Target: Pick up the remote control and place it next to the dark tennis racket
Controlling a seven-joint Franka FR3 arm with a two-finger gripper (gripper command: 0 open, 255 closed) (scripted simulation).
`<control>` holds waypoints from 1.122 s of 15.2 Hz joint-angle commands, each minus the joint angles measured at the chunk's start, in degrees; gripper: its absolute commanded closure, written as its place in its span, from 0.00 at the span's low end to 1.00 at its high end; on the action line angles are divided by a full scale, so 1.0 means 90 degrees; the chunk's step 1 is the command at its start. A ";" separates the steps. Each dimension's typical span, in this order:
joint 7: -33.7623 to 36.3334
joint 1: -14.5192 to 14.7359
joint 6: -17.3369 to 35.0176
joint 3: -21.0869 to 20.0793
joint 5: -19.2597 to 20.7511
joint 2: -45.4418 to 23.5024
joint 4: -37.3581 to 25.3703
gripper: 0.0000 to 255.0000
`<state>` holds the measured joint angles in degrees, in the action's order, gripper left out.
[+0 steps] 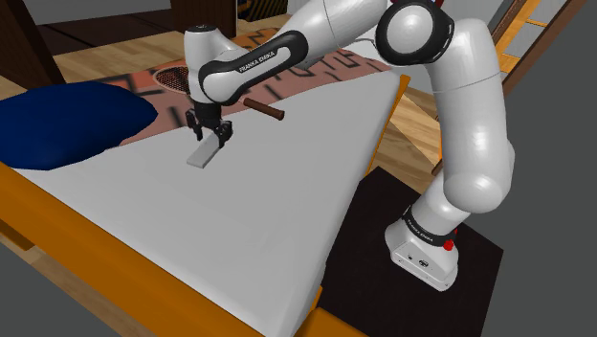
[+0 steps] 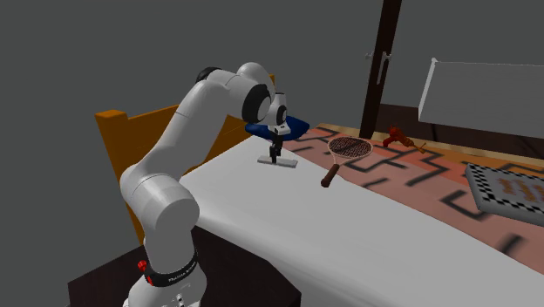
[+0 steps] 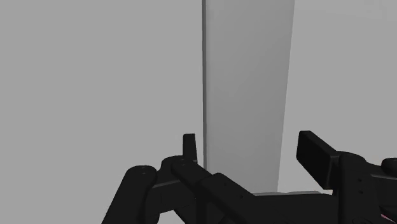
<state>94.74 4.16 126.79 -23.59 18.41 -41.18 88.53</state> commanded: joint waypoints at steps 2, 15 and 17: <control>0.0000 0.0000 0.0000 0.0000 0.0000 0.0001 -0.0001 0.00; -0.0107 -0.0093 -0.0539 -0.0146 -0.0188 0.0448 -0.0110 0.00; -0.0107 -0.0093 -0.0538 -0.0146 -0.0188 0.0448 -0.0109 0.00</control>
